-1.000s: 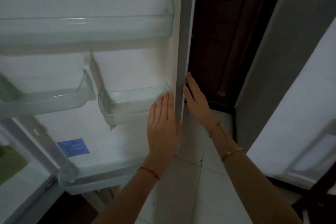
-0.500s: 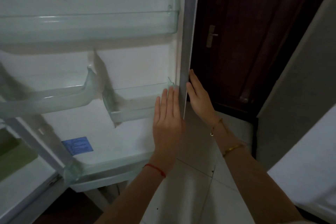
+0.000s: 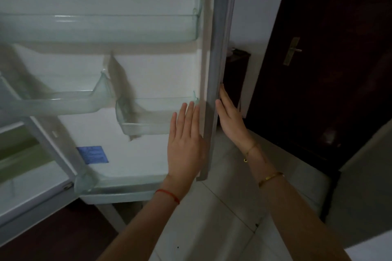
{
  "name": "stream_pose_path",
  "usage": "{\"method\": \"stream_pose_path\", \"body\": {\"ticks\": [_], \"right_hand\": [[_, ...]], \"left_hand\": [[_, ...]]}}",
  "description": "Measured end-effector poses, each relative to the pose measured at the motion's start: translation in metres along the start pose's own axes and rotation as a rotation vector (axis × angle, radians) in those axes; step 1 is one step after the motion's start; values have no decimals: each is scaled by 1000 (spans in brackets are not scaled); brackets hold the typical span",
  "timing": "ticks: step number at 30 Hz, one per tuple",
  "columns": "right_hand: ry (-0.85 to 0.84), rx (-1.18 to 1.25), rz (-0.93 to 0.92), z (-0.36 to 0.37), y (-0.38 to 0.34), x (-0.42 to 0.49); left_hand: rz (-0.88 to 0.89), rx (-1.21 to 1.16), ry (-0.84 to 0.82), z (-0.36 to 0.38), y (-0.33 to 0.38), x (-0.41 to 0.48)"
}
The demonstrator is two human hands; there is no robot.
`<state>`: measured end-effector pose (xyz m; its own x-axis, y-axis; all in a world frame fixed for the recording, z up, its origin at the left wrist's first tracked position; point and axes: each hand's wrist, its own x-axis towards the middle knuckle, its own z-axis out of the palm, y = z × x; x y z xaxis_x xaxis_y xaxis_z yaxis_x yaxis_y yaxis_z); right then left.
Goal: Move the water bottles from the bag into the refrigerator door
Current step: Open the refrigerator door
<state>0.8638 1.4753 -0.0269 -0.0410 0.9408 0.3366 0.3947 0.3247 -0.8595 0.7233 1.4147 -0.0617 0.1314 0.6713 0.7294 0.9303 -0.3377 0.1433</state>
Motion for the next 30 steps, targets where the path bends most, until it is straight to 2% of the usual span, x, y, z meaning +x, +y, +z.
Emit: {"method": "stream_pose_path", "body": {"ticks": [12,24,30], "right_hand": [[-64,3,-77,-4,9,-4],[-83,-52,-152,-16,4,-30],[-80,-58,-210,-20,-8,-55]], "left_hand": [[-19,-9,-8,-8,2,-3],[17,-154,-178,-42,-2,-10],[-68,-172,-159,-59,-6,-18]]}}
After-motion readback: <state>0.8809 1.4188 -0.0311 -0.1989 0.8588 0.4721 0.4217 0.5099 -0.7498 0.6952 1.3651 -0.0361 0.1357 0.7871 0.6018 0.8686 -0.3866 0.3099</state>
